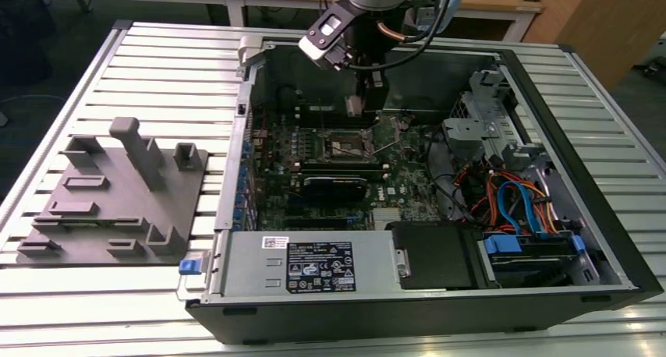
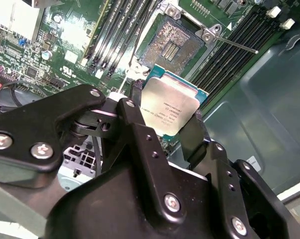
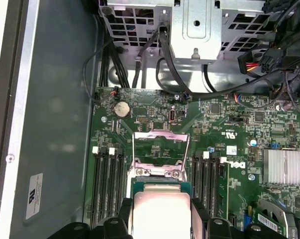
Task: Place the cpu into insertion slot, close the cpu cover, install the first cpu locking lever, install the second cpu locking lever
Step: 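Place the cpu into insertion slot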
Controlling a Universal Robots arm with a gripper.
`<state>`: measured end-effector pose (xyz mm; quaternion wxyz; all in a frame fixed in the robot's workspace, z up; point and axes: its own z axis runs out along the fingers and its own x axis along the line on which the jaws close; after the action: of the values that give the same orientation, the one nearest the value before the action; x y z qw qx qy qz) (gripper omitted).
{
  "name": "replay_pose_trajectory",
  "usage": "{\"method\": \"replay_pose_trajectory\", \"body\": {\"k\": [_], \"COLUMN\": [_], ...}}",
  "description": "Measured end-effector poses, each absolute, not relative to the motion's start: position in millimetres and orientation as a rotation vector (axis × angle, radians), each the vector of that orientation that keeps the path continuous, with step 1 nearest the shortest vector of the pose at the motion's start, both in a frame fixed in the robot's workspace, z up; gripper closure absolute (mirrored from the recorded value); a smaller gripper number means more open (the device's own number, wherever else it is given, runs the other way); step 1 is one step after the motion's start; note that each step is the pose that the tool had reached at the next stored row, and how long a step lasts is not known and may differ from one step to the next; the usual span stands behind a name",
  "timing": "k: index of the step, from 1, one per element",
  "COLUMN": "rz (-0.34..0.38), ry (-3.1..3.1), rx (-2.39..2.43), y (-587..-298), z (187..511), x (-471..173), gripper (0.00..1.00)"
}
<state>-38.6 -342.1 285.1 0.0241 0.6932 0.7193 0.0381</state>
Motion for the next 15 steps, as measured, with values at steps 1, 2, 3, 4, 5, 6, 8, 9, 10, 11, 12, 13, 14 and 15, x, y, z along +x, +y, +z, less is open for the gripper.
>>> {"method": "replay_pose_trajectory", "body": {"k": [1,2,3,4,5,6,8,9,10,11,12,13,14,15], "rz": [0.118,0.118,0.118,0.118,0.118,0.118,0.118,0.119,0.119,0.119,0.12,0.12,0.121,0.121], "ry": [2.226,2.226,2.226,2.226,2.226,2.226,2.226,2.225,2.225,2.225,2.225,2.225,2.224,2.224], "rx": [2.145,2.145,2.145,2.145,2.145,2.145,2.145,2.145,2.145,2.145,2.145,2.146,2.147,2.148], "y": [-342.1,-342.1,-342.1,-342.1,-342.1,-342.1,-342.1,-342.1,-342.1,-342.1,-342.1,-342.1,-342.1,-342.1], "z": [284.3,283.3,282.0,280.3,278.5,276.7,273.1,271.3,269.4,267.6,265.7,264.0,262.3,260.6], "x": [-38.6,-38.6,-38.6,-38.6,-38.6,-38.6,-38.8,-39.0,-39.0,-39.0,-39.0,-39.0,-39.1,-39.1], "gripper": [0.46,0.46,0.46,0.46,0.46,0.46,0.46,0.46,0.46,0.46,0.46,0.46,0.46,0.46]}}
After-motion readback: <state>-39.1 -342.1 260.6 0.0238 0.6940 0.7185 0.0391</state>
